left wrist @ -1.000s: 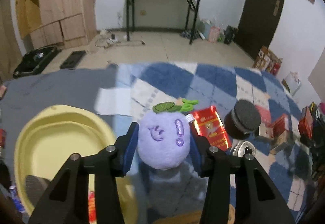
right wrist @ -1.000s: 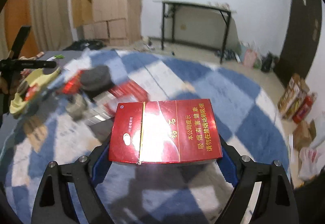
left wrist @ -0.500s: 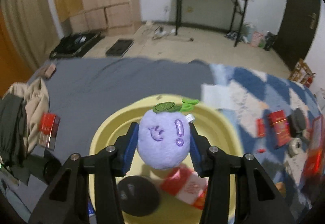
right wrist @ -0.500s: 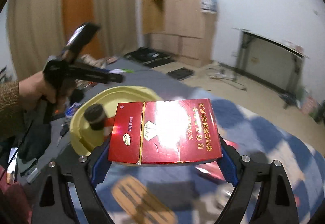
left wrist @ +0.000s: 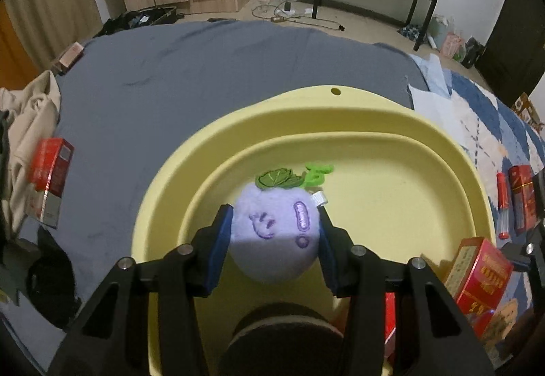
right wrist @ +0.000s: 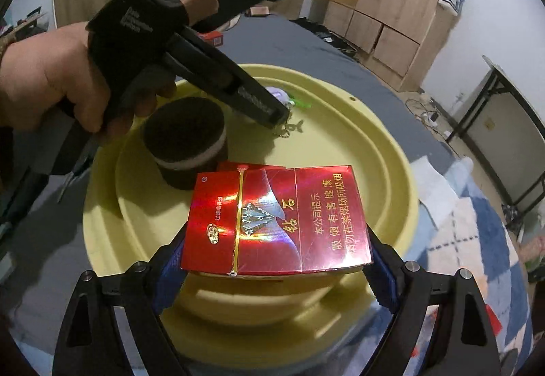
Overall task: Organize rigid objects
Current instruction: 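Carry the plush toy and red pack into the yellow tray while both tools release them, then move both tools back over the remaining objects on the rug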
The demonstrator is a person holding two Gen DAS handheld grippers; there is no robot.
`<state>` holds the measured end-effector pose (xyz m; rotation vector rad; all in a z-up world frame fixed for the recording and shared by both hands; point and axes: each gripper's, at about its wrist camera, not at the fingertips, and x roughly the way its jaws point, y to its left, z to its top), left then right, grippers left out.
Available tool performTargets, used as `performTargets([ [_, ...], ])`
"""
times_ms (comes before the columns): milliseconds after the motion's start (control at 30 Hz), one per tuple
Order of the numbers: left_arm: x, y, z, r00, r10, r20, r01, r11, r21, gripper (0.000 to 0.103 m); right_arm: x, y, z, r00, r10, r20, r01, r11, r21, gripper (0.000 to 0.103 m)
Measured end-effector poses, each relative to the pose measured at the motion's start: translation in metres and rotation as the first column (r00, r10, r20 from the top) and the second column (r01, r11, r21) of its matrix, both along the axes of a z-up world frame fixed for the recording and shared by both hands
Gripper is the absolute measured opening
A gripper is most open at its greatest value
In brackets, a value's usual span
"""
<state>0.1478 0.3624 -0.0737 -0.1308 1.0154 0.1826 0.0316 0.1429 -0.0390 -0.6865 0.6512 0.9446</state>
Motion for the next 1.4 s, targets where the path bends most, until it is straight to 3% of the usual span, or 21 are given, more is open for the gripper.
performTargets([
  [67, -0.002, 0.000, -0.001, 1.000, 0.000, 0.009, 0.000, 1.000, -0.001, 0.051, 0.000, 0.005, -0.004, 1.000, 0.002, -0.006, -0.002, 1.000, -0.004, 0.089],
  [167, -0.006, -0.001, -0.001, 1.000, 0.010, -0.005, -0.010, 1.000, -0.001, 0.062, 0.000, 0.004, -0.011, 1.000, -0.003, -0.016, 0.002, 1.000, -0.027, 0.090],
  [233, -0.013, 0.000, 0.002, 0.999, 0.042, -0.001, -0.042, 0.999, -0.018, 0.079, 0.001, 0.004, -0.015, 1.000, -0.014, -0.025, 0.013, 0.999, -0.031, 0.090],
  [267, -0.016, 0.000, 0.006, 0.998, 0.055, 0.001, -0.055, 0.998, -0.023, 0.083, 0.002, 0.005, -0.016, 0.999, -0.018, -0.027, 0.018, 1.000, -0.023, 0.090],
  [367, -0.024, -0.008, 0.027, 0.998, 0.063, 0.026, -0.063, 0.998, -0.004, 0.093, -0.003, 0.001, -0.008, 1.000, -0.016, -0.014, 0.016, 1.000, 0.000, 0.092],
  [433, -0.030, -0.014, 0.051, 0.996, 0.058, 0.066, -0.058, 0.998, 0.004, 0.098, -0.009, -0.008, 0.007, 1.000, -0.023, -0.017, 0.024, 0.998, 0.051, 0.099],
  [533, -0.038, -0.028, 0.084, 0.991, 0.062, 0.121, -0.060, 0.998, -0.019, 0.102, -0.020, -0.035, 0.042, 0.998, -0.041, -0.055, 0.050, 0.984, 0.172, 0.103],
  [633, -0.049, -0.061, 0.121, 0.979, 0.035, 0.200, -0.029, 0.999, -0.032, 0.103, -0.032, -0.086, 0.082, 0.993, -0.097, -0.060, 0.111, 0.945, 0.309, 0.103],
  [800, -0.061, -0.152, 0.160, 0.955, -0.049, 0.291, 0.075, 0.994, -0.077, 0.103, -0.041, -0.202, 0.131, 0.966, -0.253, -0.053, 0.254, 0.883, 0.395, 0.103],
  [933, -0.078, -0.214, 0.162, 0.952, -0.100, 0.289, 0.137, 0.985, -0.108, 0.103, -0.054, -0.302, 0.151, 0.916, -0.400, 0.007, 0.366, 0.845, 0.390, 0.103],
  [1067, -0.097, -0.265, 0.151, 0.963, -0.131, 0.237, 0.161, 0.981, -0.112, 0.103, -0.076, -0.381, 0.149, 0.868, -0.495, 0.024, 0.453, 0.813, 0.366, 0.103],
  [1133, -0.107, -0.276, 0.138, 0.966, -0.113, 0.233, 0.158, 0.970, -0.184, 0.103, -0.091, -0.413, 0.135, 0.851, -0.523, 0.036, 0.474, 0.797, 0.374, 0.103],
  [1233, -0.112, -0.285, 0.114, 0.975, -0.074, 0.208, 0.122, 0.966, -0.227, 0.103, -0.105, -0.441, 0.101, 0.839, -0.544, 0.006, 0.493, 0.765, 0.414, 0.103],
  [1300, -0.108, -0.289, 0.105, 0.975, -0.117, 0.188, 0.152, 0.971, -0.183, 0.103, -0.102, -0.447, 0.080, 0.835, -0.546, -0.068, 0.526, 0.755, 0.390, 0.103],
  [1367, -0.104, -0.288, 0.101, 0.976, -0.134, 0.173, 0.157, 0.980, -0.123, 0.103, -0.093, -0.445, 0.075, 0.841, -0.537, -0.067, 0.523, 0.774, 0.357, 0.103],
  [1400, -0.104, -0.286, 0.100, 0.976, -0.129, 0.175, 0.153, 0.980, -0.130, 0.103, -0.087, -0.441, 0.076, 0.843, -0.536, -0.058, 0.520, 0.780, 0.349, 0.103],
])
